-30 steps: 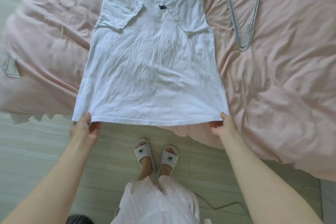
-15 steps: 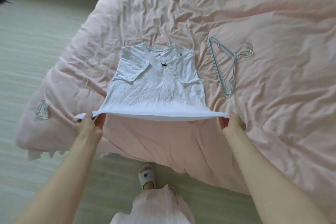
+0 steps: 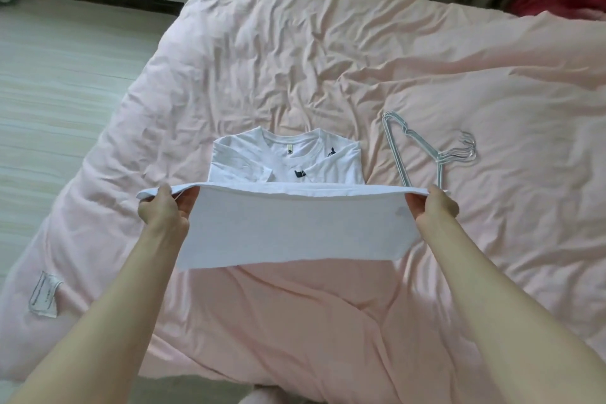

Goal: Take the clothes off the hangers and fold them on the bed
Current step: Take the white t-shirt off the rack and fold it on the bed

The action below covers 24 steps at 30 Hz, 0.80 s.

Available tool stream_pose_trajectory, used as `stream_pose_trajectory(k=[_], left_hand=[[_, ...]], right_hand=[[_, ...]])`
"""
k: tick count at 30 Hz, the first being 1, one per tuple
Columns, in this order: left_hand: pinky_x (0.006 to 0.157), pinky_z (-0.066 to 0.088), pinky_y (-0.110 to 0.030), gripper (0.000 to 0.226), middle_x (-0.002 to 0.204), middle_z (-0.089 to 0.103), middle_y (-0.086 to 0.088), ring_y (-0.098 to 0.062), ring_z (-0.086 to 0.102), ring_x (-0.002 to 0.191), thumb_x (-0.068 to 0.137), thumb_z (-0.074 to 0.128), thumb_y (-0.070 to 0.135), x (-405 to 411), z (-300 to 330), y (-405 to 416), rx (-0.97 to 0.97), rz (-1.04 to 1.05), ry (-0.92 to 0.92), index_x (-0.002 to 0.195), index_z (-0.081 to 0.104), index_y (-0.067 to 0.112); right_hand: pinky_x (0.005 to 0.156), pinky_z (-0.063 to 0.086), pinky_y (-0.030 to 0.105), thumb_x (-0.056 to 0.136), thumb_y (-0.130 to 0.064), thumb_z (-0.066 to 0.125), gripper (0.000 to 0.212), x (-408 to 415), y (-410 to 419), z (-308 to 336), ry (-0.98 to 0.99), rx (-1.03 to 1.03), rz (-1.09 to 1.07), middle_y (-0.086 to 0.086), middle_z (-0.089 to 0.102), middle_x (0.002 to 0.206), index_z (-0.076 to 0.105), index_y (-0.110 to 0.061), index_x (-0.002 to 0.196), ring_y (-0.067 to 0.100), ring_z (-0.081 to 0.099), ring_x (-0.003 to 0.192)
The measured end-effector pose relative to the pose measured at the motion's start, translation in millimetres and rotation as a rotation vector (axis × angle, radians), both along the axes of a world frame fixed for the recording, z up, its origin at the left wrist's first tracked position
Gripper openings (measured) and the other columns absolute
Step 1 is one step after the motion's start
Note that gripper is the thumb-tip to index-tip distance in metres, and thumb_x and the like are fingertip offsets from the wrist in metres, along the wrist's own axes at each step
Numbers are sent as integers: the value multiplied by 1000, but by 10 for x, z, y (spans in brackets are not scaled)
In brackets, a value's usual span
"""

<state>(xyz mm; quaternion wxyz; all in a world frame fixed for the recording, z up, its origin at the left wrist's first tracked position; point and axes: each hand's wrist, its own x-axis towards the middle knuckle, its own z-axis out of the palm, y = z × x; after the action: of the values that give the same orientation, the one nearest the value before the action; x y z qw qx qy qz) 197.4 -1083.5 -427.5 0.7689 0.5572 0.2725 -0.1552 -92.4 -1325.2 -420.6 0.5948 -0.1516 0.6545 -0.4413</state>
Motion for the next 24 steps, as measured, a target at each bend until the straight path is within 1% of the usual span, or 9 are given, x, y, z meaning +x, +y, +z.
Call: stream_pose_trajectory(k=[2,4,12,14,16,17,19,22,24], left_hand=[[63,57,-31,18,81,48,-9,-18,57,68,92,49,-1,297,-89,-251,21,-26,22,78,41,8],[62,57,-31,17,82,50,-10,-20,59,70,92,49,-1,430,-165,-372,44,-37,35,79,41,8],[67,56,-34,20,81,50,-11,-20,59,68,89,46,-6,1069,-527,-994,121,-25,81,77,40,8],[68,56,-34,20,81,50,-11,-20,59,68,89,47,-6,1201,-658,-1140,153,-23,102,77,40,8],[70,56,-35,21,81,50,-12,-21,59,67,89,47,-7,1327,-811,-1274,169,-23,131,78,39,9],[71,56,-35,21,81,50,-12,-21,59,67,89,46,-8,1402,-908,-1358,169,-24,149,78,39,9],[70,57,-35,14,84,50,-15,-22,60,67,89,46,-9,1532,-1075,-1452,177,-34,181,89,42,5],[63,59,-33,30,93,53,-20,-24,63,68,88,47,-8,1746,-1333,-1589,193,-47,204,116,41,-1],[66,59,-35,23,90,56,-19,-24,64,67,88,46,-8,1841,-1424,-1696,197,-65,215,110,44,-2]], right_hand=[[44,55,26,93,-5,52,6,272,-271,-94,6,18,15,9,51,76,51,-1,89,19,55,60],[44,55,27,93,-4,51,17,395,-414,-145,24,25,20,9,51,76,47,-5,76,18,55,61],[43,55,29,94,-2,49,20,1022,-1125,-545,48,73,78,11,51,82,45,-6,75,22,55,67],[44,55,30,94,1,47,16,1185,-1291,-675,61,98,90,13,50,84,45,-2,78,22,54,67],[45,55,30,93,3,44,5,1331,-1454,-802,55,113,105,13,49,83,48,0,93,22,54,67],[46,56,32,92,4,43,12,1412,-1557,-907,57,127,115,13,49,81,48,-3,102,23,54,67],[52,58,37,92,7,40,19,1528,-1718,-1052,53,156,117,14,49,78,46,-4,106,23,53,66],[58,57,36,92,8,32,17,1678,-1943,-1262,-2,232,95,14,48,78,46,-1,98,24,52,67],[53,57,31,95,4,29,18,1724,-2080,-1441,-67,261,53,14,47,77,45,0,89,24,54,64]])
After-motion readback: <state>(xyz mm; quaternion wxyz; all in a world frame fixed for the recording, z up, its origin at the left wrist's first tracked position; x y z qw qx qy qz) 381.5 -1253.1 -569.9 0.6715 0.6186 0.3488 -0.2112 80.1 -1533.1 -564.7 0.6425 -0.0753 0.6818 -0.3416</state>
